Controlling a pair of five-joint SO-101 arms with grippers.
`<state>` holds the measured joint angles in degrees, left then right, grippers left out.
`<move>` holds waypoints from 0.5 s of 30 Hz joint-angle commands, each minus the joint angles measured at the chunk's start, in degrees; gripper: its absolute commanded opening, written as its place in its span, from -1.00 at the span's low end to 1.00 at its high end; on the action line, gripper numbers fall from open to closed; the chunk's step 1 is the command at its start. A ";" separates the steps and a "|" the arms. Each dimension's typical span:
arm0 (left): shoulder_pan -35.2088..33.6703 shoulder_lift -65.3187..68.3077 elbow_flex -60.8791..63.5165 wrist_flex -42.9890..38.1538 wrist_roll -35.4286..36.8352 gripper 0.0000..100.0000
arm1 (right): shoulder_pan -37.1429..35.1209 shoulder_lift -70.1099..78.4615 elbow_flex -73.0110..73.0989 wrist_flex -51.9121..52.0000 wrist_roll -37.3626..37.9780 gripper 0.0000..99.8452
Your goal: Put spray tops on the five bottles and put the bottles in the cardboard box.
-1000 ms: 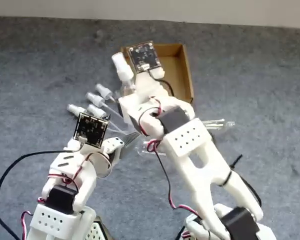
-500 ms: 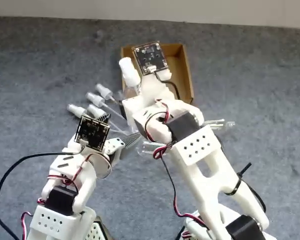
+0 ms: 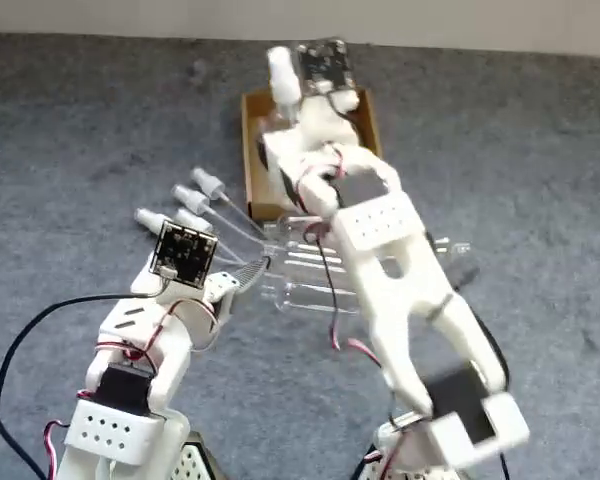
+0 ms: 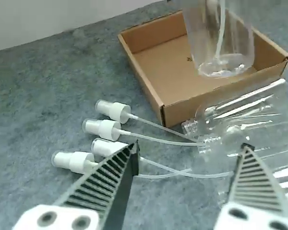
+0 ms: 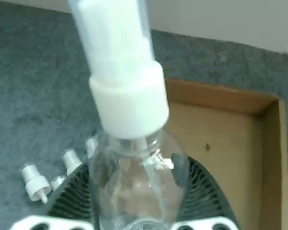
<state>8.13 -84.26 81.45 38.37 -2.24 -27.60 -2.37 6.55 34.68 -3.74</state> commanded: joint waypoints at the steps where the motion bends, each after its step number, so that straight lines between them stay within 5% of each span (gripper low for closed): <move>1: -3.47 0.40 -0.48 -1.49 -2.90 -0.50 | 0.75 7.52 -10.68 -6.81 4.75 -0.99; 8: -5.14 0.40 -0.13 -2.81 -2.90 -0.50 | 0.48 21.14 -24.92 -7.60 18.11 -0.99; 15: -4.97 0.40 0.04 -2.81 -2.99 -0.50 | 1.89 31.08 -29.41 -22.02 8.62 -0.99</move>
<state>3.74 -84.26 81.63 36.97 -4.88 -27.25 28.57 -18.07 19.03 9.10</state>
